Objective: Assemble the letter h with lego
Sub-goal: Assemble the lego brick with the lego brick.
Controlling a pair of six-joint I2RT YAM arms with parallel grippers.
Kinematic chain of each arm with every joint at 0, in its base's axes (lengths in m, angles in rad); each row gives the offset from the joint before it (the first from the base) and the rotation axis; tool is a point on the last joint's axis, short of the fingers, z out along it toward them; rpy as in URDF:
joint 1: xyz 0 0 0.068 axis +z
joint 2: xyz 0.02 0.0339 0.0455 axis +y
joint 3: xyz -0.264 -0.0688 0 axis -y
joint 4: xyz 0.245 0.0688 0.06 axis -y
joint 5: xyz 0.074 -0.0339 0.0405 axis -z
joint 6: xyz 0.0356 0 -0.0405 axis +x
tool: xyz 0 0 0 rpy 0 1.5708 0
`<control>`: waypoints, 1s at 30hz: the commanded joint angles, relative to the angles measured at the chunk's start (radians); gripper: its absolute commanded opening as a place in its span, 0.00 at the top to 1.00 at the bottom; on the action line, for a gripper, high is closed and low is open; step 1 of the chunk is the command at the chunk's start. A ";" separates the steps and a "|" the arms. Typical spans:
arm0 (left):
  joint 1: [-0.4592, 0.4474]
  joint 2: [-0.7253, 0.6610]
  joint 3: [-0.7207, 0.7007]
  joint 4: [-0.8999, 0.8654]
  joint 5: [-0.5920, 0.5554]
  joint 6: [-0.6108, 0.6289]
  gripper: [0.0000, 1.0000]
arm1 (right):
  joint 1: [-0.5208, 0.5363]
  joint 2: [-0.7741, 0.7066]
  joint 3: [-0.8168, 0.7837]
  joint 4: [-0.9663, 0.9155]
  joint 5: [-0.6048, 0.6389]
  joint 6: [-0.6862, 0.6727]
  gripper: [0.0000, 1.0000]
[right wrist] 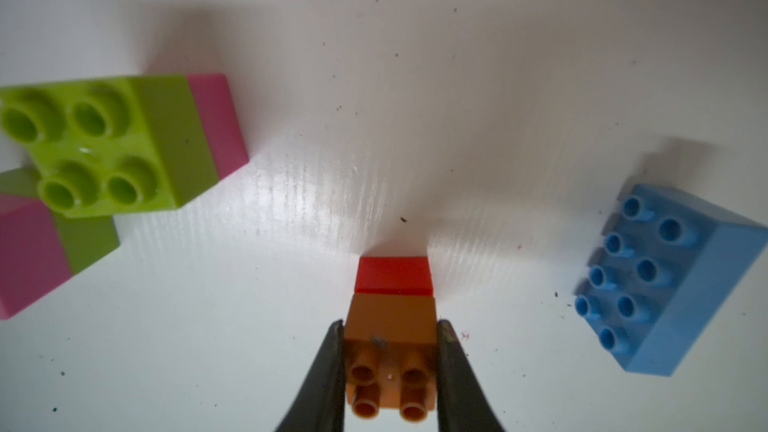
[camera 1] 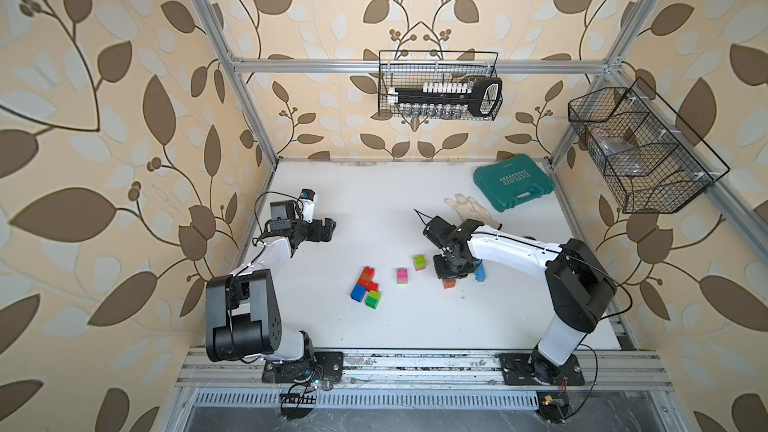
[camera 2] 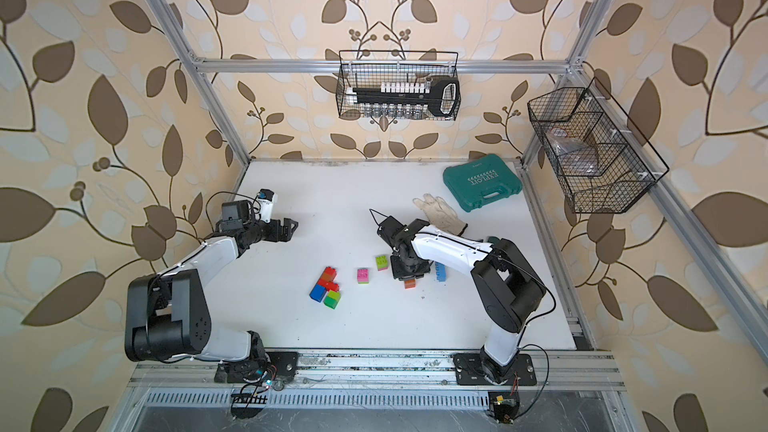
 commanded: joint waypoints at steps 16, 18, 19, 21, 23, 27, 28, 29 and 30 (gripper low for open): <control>0.011 -0.048 -0.016 0.014 0.041 0.013 0.01 | 0.008 0.075 -0.185 0.131 -0.103 0.118 0.66; 0.011 -0.045 -0.015 0.015 0.041 0.009 0.01 | 0.010 0.021 -0.151 0.093 -0.080 0.122 0.56; 0.011 -0.044 -0.016 0.015 0.043 0.010 0.01 | 0.011 -0.012 -0.130 0.078 -0.071 0.122 0.52; 0.011 -0.052 -0.021 0.018 0.049 0.014 0.01 | 0.011 -0.070 -0.093 0.052 -0.063 0.118 0.45; 0.012 -0.058 -0.026 0.021 0.056 0.019 0.01 | 0.011 -0.129 -0.054 0.010 -0.048 0.108 0.39; 0.013 -0.054 -0.023 0.018 0.056 0.018 0.01 | -0.030 -0.266 -0.065 -0.043 0.014 0.100 0.33; 0.013 -0.057 -0.026 0.021 0.056 0.018 0.01 | -0.076 -0.293 -0.093 -0.030 0.006 0.087 0.33; 0.013 -0.056 -0.026 0.021 0.056 0.019 0.01 | -0.114 -0.309 -0.120 -0.017 -0.002 0.075 0.33; 0.013 -0.054 -0.024 0.022 0.057 0.019 0.01 | -0.164 -0.321 -0.148 -0.004 -0.013 0.055 0.33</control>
